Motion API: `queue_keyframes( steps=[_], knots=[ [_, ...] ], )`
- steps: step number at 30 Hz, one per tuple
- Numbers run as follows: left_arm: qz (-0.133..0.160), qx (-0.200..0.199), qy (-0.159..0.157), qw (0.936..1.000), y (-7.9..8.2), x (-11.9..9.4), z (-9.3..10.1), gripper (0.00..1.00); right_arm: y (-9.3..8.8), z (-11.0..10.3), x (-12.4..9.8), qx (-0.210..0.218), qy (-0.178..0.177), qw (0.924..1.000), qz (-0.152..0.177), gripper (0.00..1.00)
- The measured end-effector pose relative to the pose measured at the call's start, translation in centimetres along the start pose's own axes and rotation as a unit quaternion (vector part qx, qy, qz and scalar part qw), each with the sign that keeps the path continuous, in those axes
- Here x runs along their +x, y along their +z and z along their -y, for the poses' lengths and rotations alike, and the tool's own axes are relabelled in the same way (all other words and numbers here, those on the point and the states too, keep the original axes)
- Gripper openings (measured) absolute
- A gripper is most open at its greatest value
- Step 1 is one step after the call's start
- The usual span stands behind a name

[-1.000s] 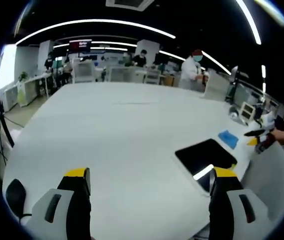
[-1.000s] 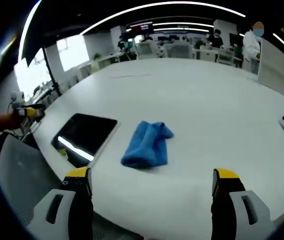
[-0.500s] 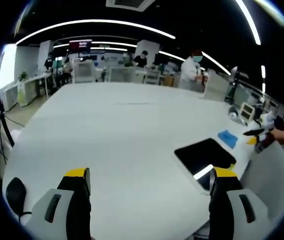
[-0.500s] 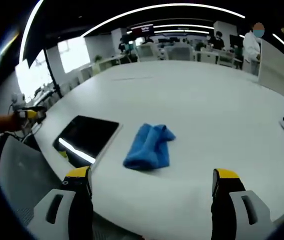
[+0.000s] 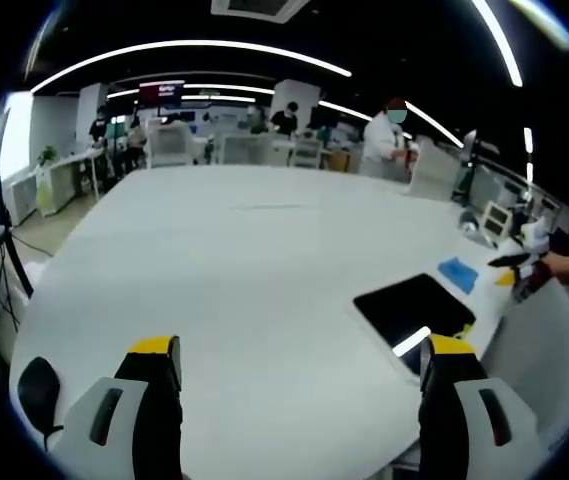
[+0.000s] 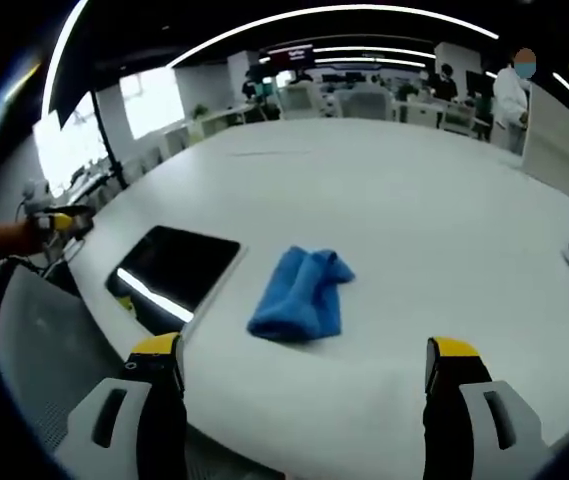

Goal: Wipe the mirror surface with the cleaning cloth until all visible marks leave the cleaned area.

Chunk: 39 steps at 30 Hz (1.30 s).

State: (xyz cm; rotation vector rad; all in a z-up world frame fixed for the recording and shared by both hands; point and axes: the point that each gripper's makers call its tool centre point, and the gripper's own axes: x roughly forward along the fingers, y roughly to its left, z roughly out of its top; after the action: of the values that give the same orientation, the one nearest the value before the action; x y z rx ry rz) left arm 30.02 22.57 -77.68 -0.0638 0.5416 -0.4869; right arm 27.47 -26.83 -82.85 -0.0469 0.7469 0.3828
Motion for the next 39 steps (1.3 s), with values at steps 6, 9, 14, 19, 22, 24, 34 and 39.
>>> queue_keyframes(
  steps=[6,9,14,19,22,24,34,39],
  knots=[
    [-0.003,0.003,-0.002,1.0,-0.1,0.2,0.0,1.0,0.3,0.0,0.0,-0.002,0.001,1.0,0.0,1.0],
    [-0.003,0.004,-0.003,1.0,0.0,0.3,0.0,1.0,0.3,0.2,0.1,-0.004,-0.001,1.0,-0.001,1.0],
    [-0.003,0.005,-0.002,1.0,0.2,0.4,-0.1,1.0,0.4,0.3,0.1,0.0,-0.002,1.0,0.002,1.0],
    [-0.005,0.006,-0.002,1.0,0.1,0.4,-0.1,1.0,0.0,0.2,0.2,0.002,-0.002,1.0,-0.003,1.0],
    [-0.007,0.007,-0.001,1.0,-0.1,0.3,-0.1,1.0,-0.2,0.1,0.2,0.008,-0.003,0.9999,-0.008,1.0],
    [-0.009,0.009,0.0,0.9999,-0.2,0.3,-0.2,1.0,-0.4,0.1,0.2,0.01,-0.004,0.9999,-0.011,1.0],
    [-0.006,0.008,0.004,0.9999,-0.1,0.2,-0.4,1.0,-0.2,0.1,0.2,0.017,-0.007,0.9998,-0.01,1.0],
    [-0.004,0.005,0.003,1.0,-0.2,0.4,-0.2,1.0,1.1,0.4,-0.3,0.033,-0.015,0.9993,-0.002,1.0]
  ],
)
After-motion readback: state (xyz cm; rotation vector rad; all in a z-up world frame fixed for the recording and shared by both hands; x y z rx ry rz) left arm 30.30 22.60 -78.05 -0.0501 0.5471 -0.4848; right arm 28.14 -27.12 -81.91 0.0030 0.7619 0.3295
